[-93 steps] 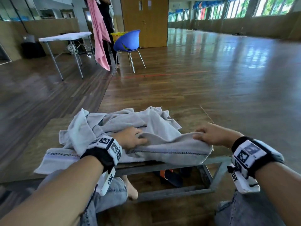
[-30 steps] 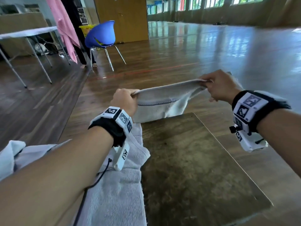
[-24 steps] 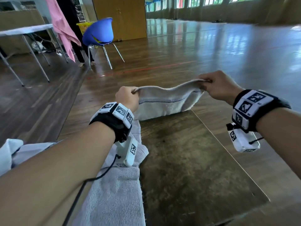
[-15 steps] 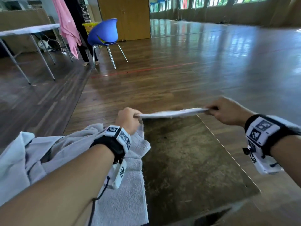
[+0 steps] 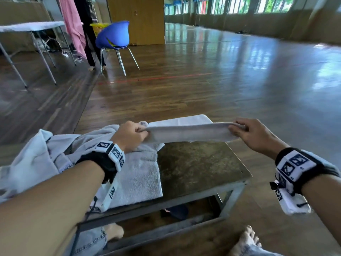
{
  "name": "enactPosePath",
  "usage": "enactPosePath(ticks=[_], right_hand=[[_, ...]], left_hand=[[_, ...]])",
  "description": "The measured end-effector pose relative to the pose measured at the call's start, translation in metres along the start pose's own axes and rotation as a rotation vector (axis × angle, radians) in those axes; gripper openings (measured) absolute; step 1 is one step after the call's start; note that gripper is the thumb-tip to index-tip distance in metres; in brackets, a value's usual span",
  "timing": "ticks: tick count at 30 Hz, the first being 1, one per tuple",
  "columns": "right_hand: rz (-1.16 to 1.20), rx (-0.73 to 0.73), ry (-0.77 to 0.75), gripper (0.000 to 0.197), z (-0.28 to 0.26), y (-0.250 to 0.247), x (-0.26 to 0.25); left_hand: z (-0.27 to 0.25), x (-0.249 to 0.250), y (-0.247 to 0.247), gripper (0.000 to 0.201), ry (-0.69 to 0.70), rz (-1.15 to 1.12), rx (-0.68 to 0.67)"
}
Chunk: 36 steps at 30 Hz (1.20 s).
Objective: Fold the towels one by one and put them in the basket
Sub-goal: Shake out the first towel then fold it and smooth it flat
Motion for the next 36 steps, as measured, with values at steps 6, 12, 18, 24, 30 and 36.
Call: enactPosePath(ticks=[6,12,18,24,30,36], right_hand=[[0.072,-0.288,0.121,0.031,-0.039,-0.013,-0.023],[0.297,-0.724,0.298,0.038,-0.066,-0.014,-0.016],[0.337,-0.555,0.383,0.023,-0.056,-0.006,0.007],[0.129,-0.117,0.319,0.024,0.001,0.011,0.029],[-0.044,-0.012,0.336,0.042,0.081,0.034,0.057],[-0.173,-0.065,0.440,0.035,0.145,0.062,0.103]], left_hand=[[-0.037,0.018,-0.010,0.057,-0.016,0.026,-0.143],[-0.067,0.024,-0.002,0.045,-0.134,-0.114,-0.396],[-0.042,0.024,0.007,0.032,-0.233,-0.008,-0.394],[0.022,0.013,0.010,0.039,-0.127,0.119,-0.115],[0.110,-0.021,0.014,0.027,-0.111,0.250,0.060],[0.187,-0.060,0.041,0.027,-0.154,0.285,0.035]])
Point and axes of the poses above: each hand's wrist, its own z-axis towards the middle knuckle, its own y-axis out of the palm, x = y × z, the point moved 2 cm from there along z, towards the middle knuckle, and after that the axes turned 10 degrees about -x, right-handed, at the moved point
